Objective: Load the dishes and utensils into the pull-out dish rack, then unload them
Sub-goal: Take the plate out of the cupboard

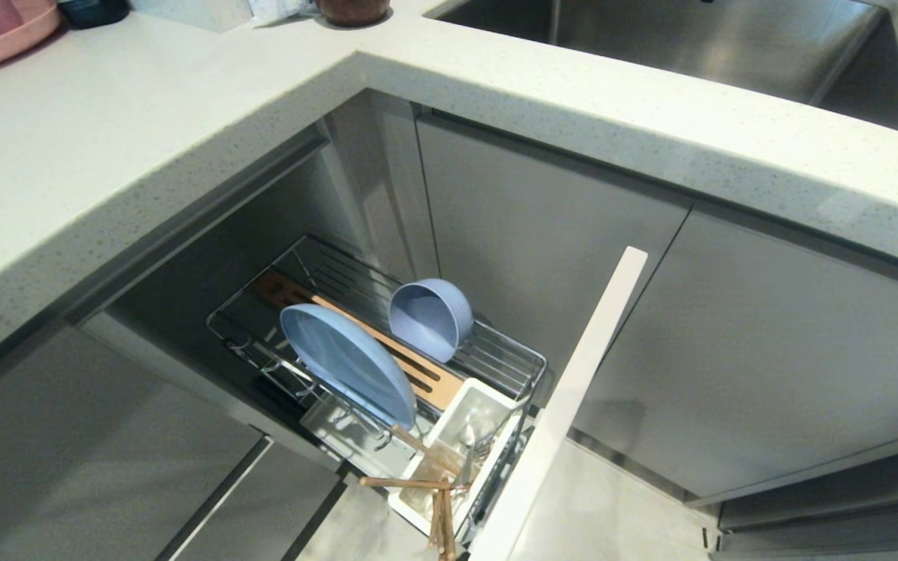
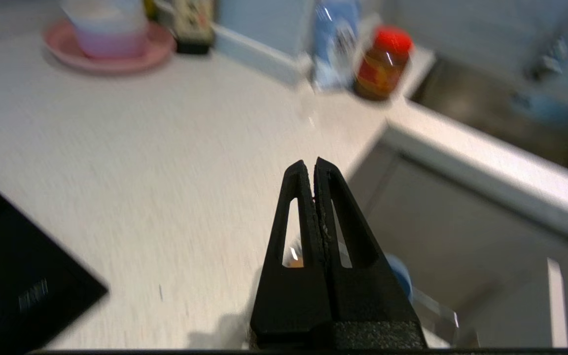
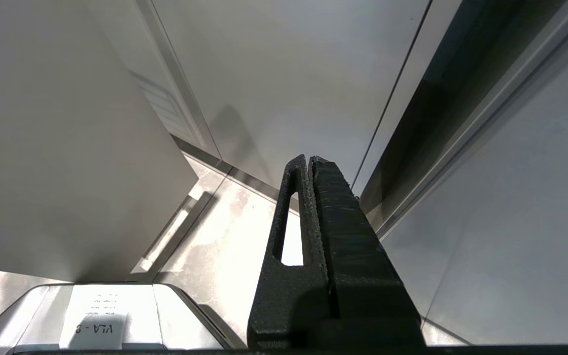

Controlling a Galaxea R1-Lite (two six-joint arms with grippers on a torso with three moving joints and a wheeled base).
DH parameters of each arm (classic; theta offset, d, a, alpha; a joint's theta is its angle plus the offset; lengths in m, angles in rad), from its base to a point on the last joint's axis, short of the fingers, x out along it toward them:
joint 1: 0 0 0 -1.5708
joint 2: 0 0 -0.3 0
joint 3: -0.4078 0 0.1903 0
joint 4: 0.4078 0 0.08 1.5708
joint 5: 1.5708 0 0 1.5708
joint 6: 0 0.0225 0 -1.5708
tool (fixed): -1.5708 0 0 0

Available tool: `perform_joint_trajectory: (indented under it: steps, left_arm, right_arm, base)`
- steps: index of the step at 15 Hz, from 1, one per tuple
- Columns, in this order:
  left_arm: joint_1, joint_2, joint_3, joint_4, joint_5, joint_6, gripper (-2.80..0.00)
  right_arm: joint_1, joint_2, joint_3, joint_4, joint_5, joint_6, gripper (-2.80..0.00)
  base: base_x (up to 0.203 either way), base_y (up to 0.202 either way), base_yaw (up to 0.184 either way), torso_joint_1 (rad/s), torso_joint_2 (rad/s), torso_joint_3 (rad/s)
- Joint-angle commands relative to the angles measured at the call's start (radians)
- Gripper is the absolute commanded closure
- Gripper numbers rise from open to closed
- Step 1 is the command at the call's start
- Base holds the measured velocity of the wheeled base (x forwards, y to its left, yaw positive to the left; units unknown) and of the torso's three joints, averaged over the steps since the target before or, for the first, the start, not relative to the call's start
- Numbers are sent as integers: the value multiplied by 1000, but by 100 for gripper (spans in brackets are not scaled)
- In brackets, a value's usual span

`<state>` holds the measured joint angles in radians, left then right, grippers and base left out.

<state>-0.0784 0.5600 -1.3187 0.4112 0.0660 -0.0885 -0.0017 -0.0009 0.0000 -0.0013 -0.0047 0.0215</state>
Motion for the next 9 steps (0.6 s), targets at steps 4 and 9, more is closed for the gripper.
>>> perform_joint_trajectory:
  steps: [4, 9]
  left_arm:
    - [91, -355, 449, 9, -172, 60, 0]
    - [84, -536, 931, -280, -172, 166, 0]
  right_arm:
    - [0, -2, 2, 0, 0, 0, 0]
    - [0, -3, 2, 0, 0, 0, 0]
  base:
    - [0, 0, 0, 0, 0, 0]
    - [0, 0, 0, 0, 0, 0]
